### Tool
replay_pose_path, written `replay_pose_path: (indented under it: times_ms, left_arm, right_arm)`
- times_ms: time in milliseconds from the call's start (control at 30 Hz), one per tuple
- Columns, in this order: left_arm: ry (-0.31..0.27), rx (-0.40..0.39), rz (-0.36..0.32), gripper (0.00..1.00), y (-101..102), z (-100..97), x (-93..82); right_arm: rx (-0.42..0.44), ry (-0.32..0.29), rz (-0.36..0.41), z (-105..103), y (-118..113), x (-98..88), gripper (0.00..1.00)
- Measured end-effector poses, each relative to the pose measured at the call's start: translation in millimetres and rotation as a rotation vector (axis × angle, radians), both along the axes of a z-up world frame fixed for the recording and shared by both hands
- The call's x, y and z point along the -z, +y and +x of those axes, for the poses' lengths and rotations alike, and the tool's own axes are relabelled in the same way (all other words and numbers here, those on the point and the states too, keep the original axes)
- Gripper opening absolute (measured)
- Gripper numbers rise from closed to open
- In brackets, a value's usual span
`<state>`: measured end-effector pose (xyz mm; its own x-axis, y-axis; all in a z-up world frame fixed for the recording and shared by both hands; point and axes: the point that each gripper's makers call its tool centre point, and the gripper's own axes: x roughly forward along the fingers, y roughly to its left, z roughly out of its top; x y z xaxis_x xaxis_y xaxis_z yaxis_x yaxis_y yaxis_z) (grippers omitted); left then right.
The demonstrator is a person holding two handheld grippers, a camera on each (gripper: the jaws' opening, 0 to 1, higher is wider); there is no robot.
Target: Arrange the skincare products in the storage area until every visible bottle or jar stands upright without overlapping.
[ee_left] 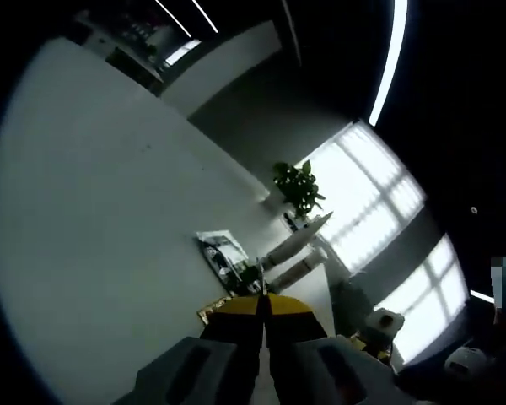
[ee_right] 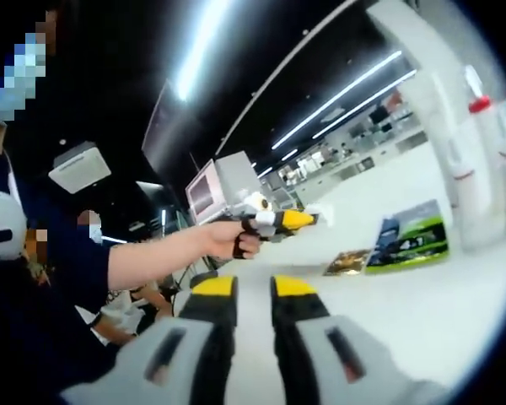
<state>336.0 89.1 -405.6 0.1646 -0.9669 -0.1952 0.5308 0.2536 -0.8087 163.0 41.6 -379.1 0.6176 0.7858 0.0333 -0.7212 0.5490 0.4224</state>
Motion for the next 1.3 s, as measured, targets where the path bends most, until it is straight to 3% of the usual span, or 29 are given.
replay_pose_path:
  times_ms: [667, 733, 1067, 1300]
  left_arm:
    - [0.127, -0.043, 0.086, 0.00, -14.8, 29.6, 25.5]
    - [0.185, -0.067, 0.086, 0.00, -14.5, 32.2, 29.1]
    - [0.216, -0.054, 0.152, 0.00, -24.8, 32.5, 35.0]
    - [0.200, -0.045, 0.195, 0.00, -31.1, 33.8, 38.9]
  right_arm:
    - [-0.022, 0.005, 0.069, -6.2, 0.1, -2.6, 0.14]
    - [-0.034, 0.014, 0.083, -7.6, 2.8, -0.9, 0.14]
    - [-0.078, 0.016, 0.097, -15.9, 16.5, -0.6, 0.14]
    - [-0.099, 0.011, 0.131, -24.1, 21.3, -10.1, 0.14]
